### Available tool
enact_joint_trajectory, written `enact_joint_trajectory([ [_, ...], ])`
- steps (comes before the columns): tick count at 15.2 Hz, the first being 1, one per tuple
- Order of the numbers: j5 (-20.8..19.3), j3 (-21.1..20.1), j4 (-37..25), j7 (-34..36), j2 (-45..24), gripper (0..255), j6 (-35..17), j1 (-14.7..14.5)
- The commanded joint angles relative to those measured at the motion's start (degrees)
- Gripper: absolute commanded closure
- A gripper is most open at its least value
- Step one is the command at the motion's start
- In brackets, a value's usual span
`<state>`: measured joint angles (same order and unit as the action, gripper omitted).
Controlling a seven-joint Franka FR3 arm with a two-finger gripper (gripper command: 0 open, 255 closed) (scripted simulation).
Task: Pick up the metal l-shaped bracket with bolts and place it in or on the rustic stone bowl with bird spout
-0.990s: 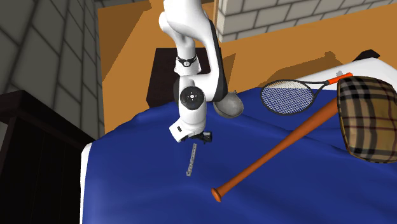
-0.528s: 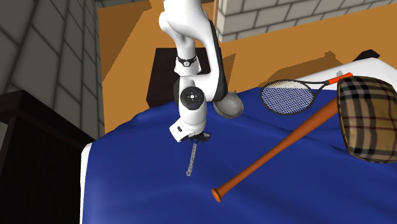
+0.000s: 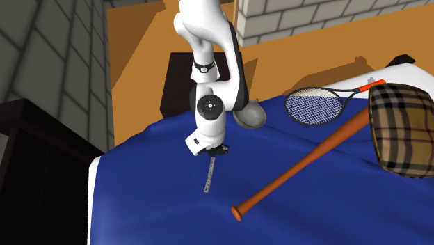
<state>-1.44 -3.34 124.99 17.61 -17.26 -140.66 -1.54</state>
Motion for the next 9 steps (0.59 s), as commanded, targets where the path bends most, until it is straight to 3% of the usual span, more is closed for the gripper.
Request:
enact_joint_trajectory([
  [1, 0.00, 0.00, 0.00, 0.00, 0.00, 0, 0.00, 0.00],
  [5, 3.72, -0.59, -20.38, -5.24, -13.83, 0, 15.69, 2.98],
  [9, 5.26, -1.00, -44.62, -7.54, -30.08, 0, 32.59, 4.86],
])
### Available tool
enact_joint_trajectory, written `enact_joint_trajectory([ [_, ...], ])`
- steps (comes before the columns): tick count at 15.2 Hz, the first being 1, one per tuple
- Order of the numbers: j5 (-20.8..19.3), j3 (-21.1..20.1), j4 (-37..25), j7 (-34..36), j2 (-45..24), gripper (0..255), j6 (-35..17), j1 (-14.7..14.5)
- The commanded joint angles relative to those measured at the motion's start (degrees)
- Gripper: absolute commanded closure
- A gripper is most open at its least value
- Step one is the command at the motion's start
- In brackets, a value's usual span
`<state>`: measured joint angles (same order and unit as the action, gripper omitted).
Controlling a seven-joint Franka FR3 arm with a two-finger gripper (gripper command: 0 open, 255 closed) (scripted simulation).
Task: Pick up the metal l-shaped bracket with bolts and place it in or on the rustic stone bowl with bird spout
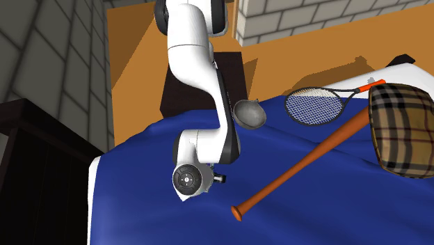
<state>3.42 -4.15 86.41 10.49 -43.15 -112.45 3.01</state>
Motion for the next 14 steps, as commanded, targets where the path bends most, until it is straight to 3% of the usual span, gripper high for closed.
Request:
enact_joint_trajectory([
  [1, 0.40, -0.21, -5.47, -0.42, -4.32, 0, 3.69, 0.30],
  [8, 0.49, -0.27, -2.13, -0.51, -5.43, 0, -0.79, 0.07],
  [14, 0.49, -0.27, -2.15, -0.51, -5.45, 0, -0.78, 0.07],
])
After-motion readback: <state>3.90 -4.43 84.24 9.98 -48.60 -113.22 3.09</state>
